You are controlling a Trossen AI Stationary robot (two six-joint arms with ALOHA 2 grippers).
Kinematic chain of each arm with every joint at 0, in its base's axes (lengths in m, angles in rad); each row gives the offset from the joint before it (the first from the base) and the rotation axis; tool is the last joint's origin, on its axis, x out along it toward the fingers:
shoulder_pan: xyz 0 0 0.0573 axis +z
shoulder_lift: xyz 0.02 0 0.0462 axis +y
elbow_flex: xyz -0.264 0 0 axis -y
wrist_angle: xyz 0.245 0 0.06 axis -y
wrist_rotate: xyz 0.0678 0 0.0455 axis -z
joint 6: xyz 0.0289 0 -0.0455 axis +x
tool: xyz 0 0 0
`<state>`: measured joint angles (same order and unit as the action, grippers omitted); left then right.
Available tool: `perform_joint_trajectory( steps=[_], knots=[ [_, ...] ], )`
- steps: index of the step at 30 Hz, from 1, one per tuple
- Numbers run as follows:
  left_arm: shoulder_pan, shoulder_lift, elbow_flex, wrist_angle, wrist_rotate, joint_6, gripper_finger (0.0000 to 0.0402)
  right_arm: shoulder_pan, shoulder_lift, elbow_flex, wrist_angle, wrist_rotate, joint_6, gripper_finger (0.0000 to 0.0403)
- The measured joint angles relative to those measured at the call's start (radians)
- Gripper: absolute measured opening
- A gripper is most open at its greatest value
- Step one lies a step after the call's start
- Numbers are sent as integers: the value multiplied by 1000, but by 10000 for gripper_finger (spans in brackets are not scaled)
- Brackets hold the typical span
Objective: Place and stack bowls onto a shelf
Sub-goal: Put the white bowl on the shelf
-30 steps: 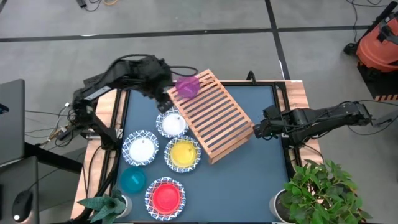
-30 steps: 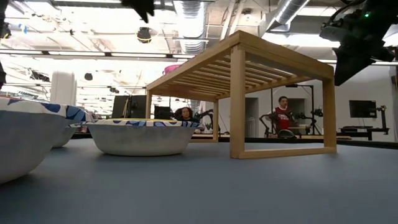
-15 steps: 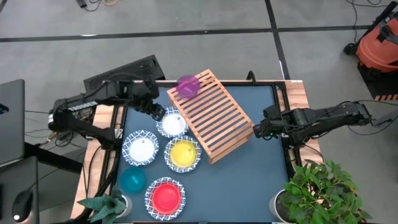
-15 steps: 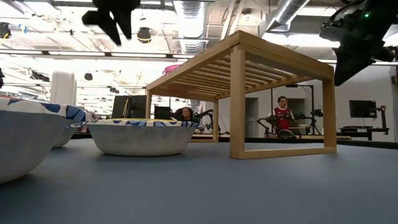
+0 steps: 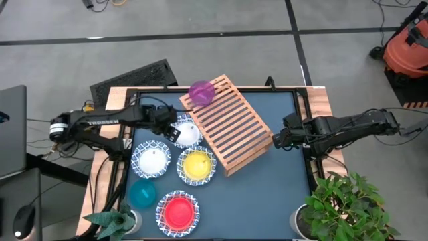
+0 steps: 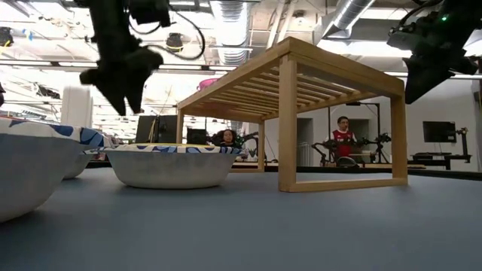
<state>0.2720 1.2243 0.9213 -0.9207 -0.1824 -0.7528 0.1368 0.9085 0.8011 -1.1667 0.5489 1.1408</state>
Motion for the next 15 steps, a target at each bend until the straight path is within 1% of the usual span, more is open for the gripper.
perform_joint_trajectory(
  steps=[4,9,13,15],
  knots=[
    [37,0,-68,97,35,-17,192,0,0,0,0,0,2,36],
    [72,0,-115,145,38,-2,197,0,0,0,2,-1,3,36],
    [97,0,-147,158,40,-4,219,0,0,0,13,-1,3,36],
    [107,0,-168,181,59,-13,233,0,0,0,20,-1,3,36]
  ],
)
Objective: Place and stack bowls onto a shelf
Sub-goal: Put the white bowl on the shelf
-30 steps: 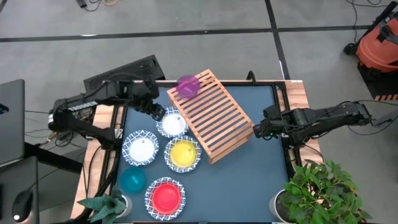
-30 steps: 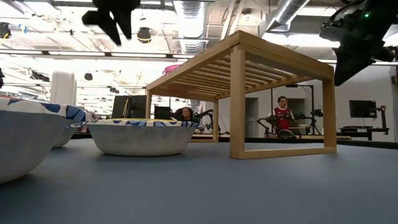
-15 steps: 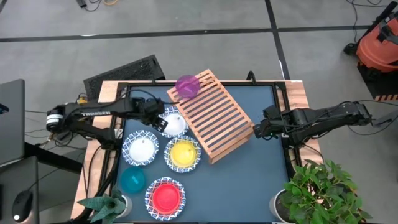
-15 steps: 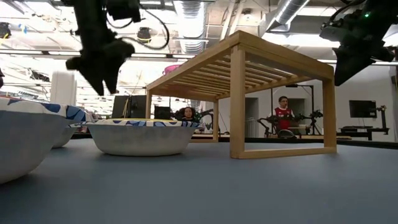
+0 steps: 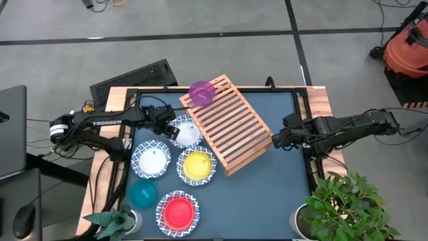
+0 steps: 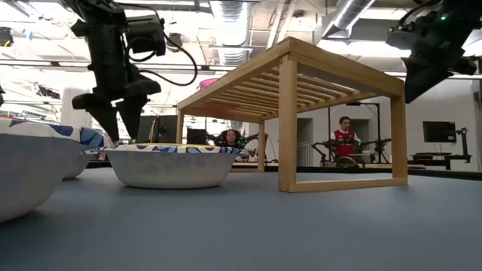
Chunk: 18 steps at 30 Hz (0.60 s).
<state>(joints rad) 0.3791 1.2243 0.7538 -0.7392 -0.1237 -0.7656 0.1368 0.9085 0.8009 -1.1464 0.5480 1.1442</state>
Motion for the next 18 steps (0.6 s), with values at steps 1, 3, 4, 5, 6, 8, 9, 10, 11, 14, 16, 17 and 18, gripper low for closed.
perform_joint_trajectory(
  steps=[1,3,4,5,6,8,9,10,11,14,16,17,18],
  knots=[
    [4,0,-10,15,10,-1,240,0,0,0,2,0,0,36],
    [9,0,-26,35,27,-10,252,0,0,0,3,0,0,36],
    [11,2,-31,46,31,-17,256,0,0,0,3,0,0,36],
    [12,4,-35,63,32,-23,259,0,0,0,3,0,0,36],
    [14,4,-38,74,32,-30,260,0,0,0,3,0,0,36],
    [16,4,-41,86,33,-37,261,0,0,0,3,0,0,36],
    [16,4,-41,96,34,-38,260,0,0,0,3,0,0,36],
    [16,4,-41,106,34,-39,259,0,0,0,3,0,0,36],
    [16,4,-41,115,34,-42,258,0,0,0,3,0,0,36],
    [16,4,-48,124,33,-57,254,0,0,0,3,0,0,36],
    [16,4,-74,151,39,-81,251,0,0,0,3,0,-1,36],
    [16,4,-90,159,45,-93,250,0,0,0,3,0,-1,36],
    [16,4,-101,161,54,-101,249,0,0,0,3,0,-1,36]
  ],
)
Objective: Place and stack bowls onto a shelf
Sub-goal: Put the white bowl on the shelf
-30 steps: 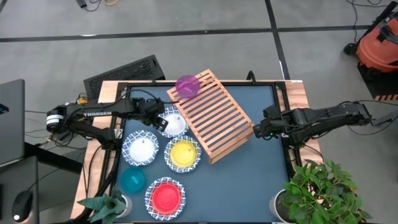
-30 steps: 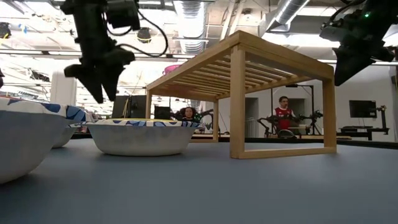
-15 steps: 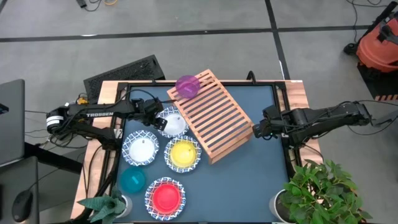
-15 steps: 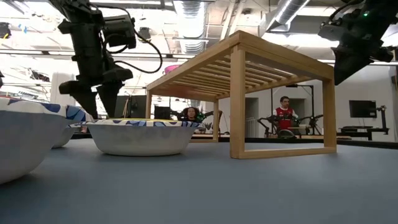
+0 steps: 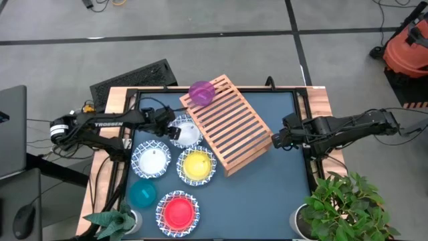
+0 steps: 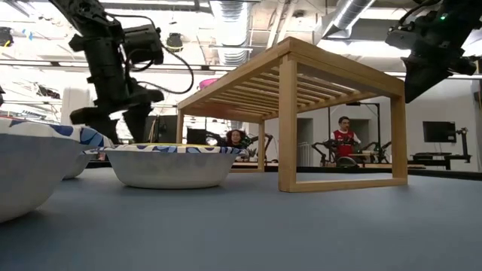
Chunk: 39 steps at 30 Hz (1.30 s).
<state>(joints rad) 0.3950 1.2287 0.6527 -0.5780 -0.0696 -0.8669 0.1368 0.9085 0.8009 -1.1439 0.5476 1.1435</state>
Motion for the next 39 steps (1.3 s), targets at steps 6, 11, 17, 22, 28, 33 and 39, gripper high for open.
perform_joint_trajectory(
  steps=[6,11,17,22,28,33,39],
  knots=[
    [0,0,-26,38,10,-28,247,0,0,0,0,0,0,36],
    [0,0,-71,135,54,-70,232,0,0,0,0,0,0,36],
    [0,0,-73,136,42,-89,168,0,0,0,0,1,0,36],
    [0,0,-73,136,34,-115,97,0,0,0,0,0,0,36],
    [0,0,-73,138,31,-131,17,0,0,0,0,0,0,36],
    [0,0,-73,137,48,-160,7,0,0,0,0,0,0,36],
    [0,-16,-73,136,89,-195,2,0,0,0,0,0,0,36]
  ],
)
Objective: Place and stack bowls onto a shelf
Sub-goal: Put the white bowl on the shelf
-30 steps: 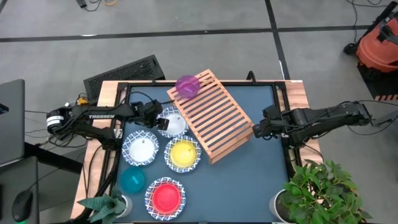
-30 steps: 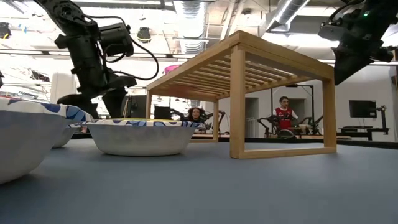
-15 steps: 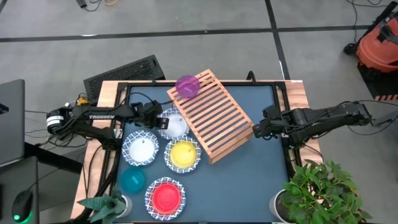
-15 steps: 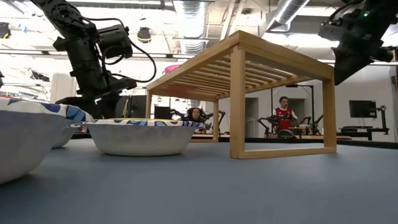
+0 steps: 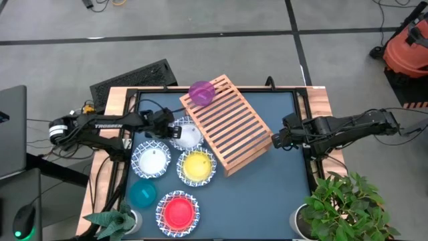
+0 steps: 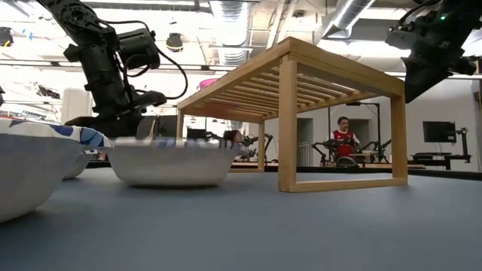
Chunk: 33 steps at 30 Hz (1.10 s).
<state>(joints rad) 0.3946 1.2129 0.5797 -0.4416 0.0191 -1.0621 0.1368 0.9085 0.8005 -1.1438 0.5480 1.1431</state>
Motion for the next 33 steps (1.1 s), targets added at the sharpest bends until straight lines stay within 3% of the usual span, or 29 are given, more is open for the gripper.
perform_joint_trajectory(
  steps=[19,25,33],
  knots=[
    [0,-302,0,-136,-24,-156,0,0,1,0,1,4,0,36],
    [0,-400,0,-244,-23,-199,0,0,1,0,1,5,0,36],
    [-1,-528,0,-300,48,-258,0,0,1,0,1,7,0,36]
  ],
)
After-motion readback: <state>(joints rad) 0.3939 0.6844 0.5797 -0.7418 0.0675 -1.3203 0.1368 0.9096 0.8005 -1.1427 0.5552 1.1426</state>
